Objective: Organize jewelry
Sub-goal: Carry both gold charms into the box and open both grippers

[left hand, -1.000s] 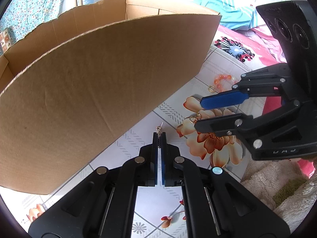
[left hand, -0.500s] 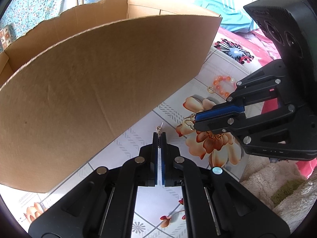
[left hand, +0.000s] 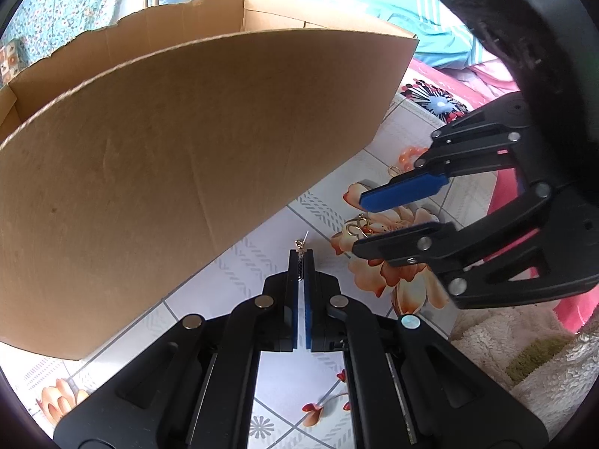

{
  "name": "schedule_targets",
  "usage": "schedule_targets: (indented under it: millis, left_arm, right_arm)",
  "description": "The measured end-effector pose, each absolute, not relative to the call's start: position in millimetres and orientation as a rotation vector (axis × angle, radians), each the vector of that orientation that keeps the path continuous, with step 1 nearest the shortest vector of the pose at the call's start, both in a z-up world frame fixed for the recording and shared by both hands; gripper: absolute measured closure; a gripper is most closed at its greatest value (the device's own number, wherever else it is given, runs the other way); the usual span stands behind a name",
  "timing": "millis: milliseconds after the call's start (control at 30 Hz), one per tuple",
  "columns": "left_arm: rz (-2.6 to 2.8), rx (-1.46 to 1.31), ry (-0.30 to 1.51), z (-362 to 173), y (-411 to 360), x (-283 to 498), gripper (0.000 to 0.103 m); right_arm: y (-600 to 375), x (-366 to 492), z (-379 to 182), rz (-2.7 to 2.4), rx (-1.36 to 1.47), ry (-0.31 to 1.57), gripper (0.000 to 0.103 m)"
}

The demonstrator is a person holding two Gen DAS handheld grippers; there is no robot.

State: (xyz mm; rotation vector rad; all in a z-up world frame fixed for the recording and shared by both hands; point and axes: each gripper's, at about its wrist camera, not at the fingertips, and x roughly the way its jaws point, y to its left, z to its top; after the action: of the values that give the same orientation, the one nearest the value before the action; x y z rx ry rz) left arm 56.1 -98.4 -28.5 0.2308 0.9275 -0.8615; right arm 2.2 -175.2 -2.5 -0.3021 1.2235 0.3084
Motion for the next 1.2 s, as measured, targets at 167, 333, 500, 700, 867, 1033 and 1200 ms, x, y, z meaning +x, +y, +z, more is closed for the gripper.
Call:
schedule_targets:
  millis: [167,333,500,700,867,1033,1200]
  left_arm:
    - [-0.869,0.217,0.926,-29,-94,56,0.101]
    - [-0.874,0.204,0.926,-29,-90,56,0.101]
    - [-0.877,0.200,0.925,-29,-89,56,0.101]
    - [-0.877,0.201,0.926,-29,-89,57,0.102]
    - [-0.877,0.201,0.925,-29,-89,58,0.102]
    - [-0.874,0.200,0.917,-30,-88,58,0.102]
    - [-0.883,0.209,0.902,-25,-89,53,0.103]
  right_arm:
    - [-167,16,-3,0.336,-0.294,1.259,0.073]
    - [-182,38,0,0.360,-0.295,1.281,0.078]
    - [-190,50,1,0.371,-0.294,1.289,0.083]
    - [-191,57,5,0.363,-0.281,1.288,0.083]
    - [-194,26,5,0.351,-0.263,1.276,0.083]
    - [-198,18,18,0.334,-0.241,1.242,0.083]
    - [-207,3,36,0.303,-0.206,1.185,0.083]
